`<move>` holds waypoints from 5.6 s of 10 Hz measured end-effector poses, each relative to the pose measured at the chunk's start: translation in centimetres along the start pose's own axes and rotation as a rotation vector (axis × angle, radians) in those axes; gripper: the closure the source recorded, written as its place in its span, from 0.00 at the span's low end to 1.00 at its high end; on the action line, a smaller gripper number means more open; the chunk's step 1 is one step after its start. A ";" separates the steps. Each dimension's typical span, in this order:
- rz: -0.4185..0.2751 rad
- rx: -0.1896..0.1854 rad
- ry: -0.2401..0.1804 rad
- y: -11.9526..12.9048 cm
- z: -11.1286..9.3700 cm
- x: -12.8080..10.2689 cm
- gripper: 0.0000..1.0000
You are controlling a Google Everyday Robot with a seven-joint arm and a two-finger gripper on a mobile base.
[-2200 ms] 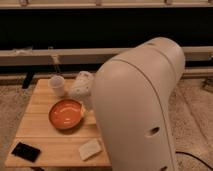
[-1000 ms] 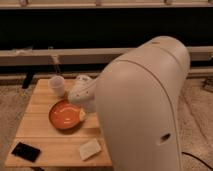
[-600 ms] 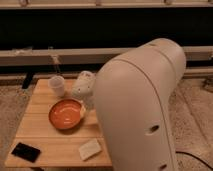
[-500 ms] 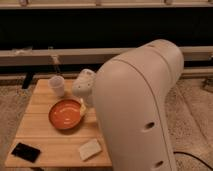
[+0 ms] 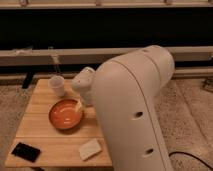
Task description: Drag the ceramic bowl in a circle
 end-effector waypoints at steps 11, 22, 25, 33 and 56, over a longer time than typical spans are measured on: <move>-0.074 -0.014 0.103 2.1 7.2 -0.3 0.42; -0.077 -0.012 0.105 2.0 5.3 -0.4 1.00; -0.076 -0.016 0.102 1.9 5.1 -0.5 1.00; -0.068 -0.048 0.071 0.3 3.6 -1.8 1.00; -0.056 -0.068 0.011 -7.3 -1.3 3.5 0.90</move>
